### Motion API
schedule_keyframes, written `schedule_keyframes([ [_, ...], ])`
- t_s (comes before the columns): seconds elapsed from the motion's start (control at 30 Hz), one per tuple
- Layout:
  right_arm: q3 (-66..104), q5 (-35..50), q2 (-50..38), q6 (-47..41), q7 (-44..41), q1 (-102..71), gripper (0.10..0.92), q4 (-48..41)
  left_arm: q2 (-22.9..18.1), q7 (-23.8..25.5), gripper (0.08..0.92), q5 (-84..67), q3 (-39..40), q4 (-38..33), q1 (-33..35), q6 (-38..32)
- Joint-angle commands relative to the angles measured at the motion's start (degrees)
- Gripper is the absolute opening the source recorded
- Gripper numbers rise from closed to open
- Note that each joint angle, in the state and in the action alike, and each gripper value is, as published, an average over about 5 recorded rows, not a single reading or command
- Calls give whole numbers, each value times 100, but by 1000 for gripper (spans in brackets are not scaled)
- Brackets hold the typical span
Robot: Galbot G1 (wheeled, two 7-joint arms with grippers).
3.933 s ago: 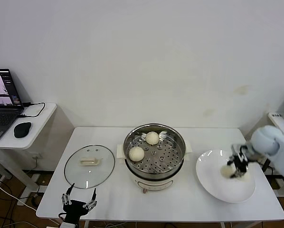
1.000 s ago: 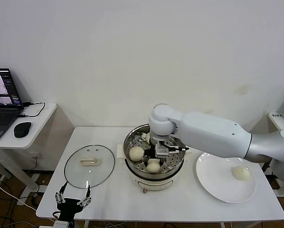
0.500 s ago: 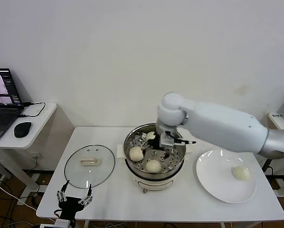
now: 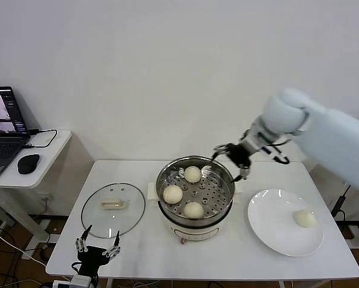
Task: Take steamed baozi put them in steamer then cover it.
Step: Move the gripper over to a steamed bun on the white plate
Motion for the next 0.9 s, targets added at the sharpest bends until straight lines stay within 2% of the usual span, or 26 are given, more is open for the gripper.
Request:
schedule_keyframes([
  [0.03,1091,-373,-1422,-1678,-5,-966,822,-385,25,-23,823,1,48,-24,56,-12],
  [0.33,2766,-1844,-1484,-1488,-69,-3425,823,-791,55,-38,823,-18,2,-119,195,-20],
  [0.53,3371,-2531,-1189,-1276,61,-4209,823,-1352,46,-29,823,19,-80,-200,284,-14],
  [0.73,3475,-2821,-852,-924,95,-4463,823,-1840,-21,-38,823,94,-95,-135,326,-15],
  [0.9,3518,-2863,-425,-243,8,-4484,823,-2424,-70,-30,823,143,-44,-95,332,-15],
])
